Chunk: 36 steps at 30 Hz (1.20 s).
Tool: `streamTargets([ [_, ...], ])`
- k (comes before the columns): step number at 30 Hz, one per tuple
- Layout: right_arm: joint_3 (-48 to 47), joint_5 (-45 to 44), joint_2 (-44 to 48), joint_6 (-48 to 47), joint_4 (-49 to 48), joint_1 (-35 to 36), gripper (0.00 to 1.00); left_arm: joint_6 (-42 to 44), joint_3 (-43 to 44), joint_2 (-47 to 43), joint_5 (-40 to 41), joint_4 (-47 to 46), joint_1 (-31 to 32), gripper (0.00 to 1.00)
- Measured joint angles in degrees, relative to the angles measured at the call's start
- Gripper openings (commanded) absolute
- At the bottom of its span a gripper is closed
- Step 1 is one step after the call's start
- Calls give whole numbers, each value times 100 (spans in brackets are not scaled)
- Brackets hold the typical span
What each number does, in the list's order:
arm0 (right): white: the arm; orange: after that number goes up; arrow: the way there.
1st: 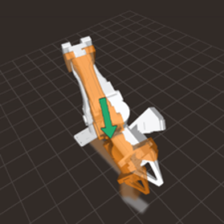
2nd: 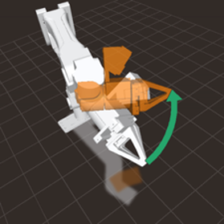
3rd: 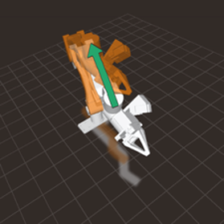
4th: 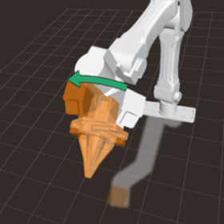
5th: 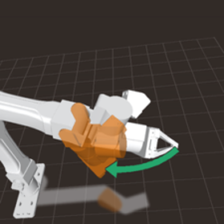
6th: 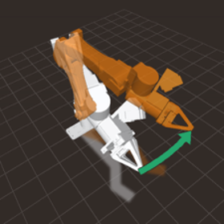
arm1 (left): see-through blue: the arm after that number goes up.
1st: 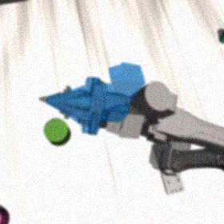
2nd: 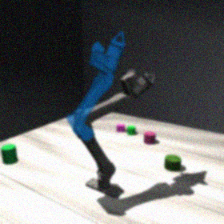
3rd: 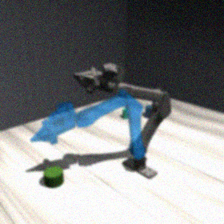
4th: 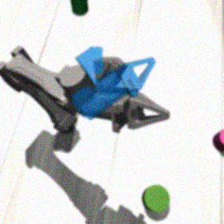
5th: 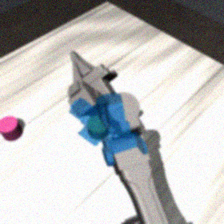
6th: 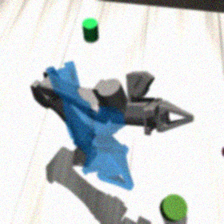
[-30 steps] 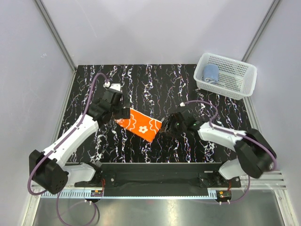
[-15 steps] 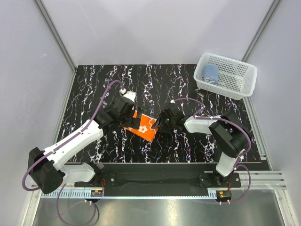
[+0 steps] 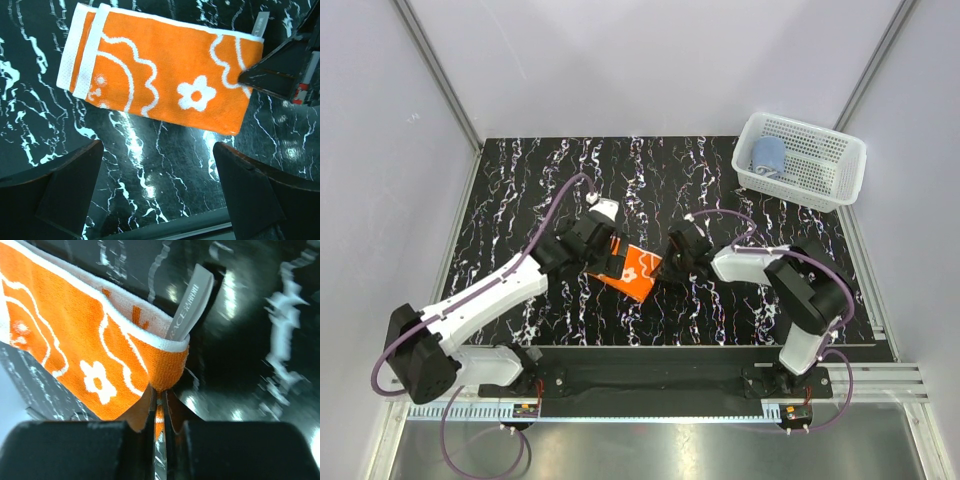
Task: Roll the towels
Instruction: Roll the towel
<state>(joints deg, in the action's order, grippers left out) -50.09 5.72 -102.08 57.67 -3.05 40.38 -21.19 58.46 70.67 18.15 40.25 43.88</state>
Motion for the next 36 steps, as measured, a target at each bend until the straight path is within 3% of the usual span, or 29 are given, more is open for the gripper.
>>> streamTargets([
  [7, 398, -597, 981, -155, 1163, 2, 7, -199, 0, 181, 52, -170, 549, 99],
  [17, 785, -1139, 1803, -269, 2109, 2, 11, -103, 7, 393, 46, -763, 1305, 99],
  [20, 813, -1290, 1989, -319, 2382, 2, 21, -83, -254, 173, 55, -1443, 1349, 99],
  [21, 813, -1344, 2076, -337, 2465, 2, 37, -70, -352, 46, 44, -1572, 1349, 99],
  [23, 813, -1473, 2317, -361, 2673, 2, 59, -28, -407, -136, 17, -1681, 1344, 99],
  [24, 811, -1565, 2459, -391, 2785, 2, 76, 4, -422, -216, -31, -1784, 1344, 99],
  [25, 809, -1639, 2616, -400, 2903, 2, 82, 37, -444, -293, -109, -1888, 1344, 99],
  [28, 723, -1928, 3056, -494, 3298, 2, 88, 122, -603, -461, -181, -2190, 1449, 99],
  [36, 457, -2752, 3853, -350, 4210, 2, 89, 162, -671, 155, -13, -2350, 2216, 89],
])
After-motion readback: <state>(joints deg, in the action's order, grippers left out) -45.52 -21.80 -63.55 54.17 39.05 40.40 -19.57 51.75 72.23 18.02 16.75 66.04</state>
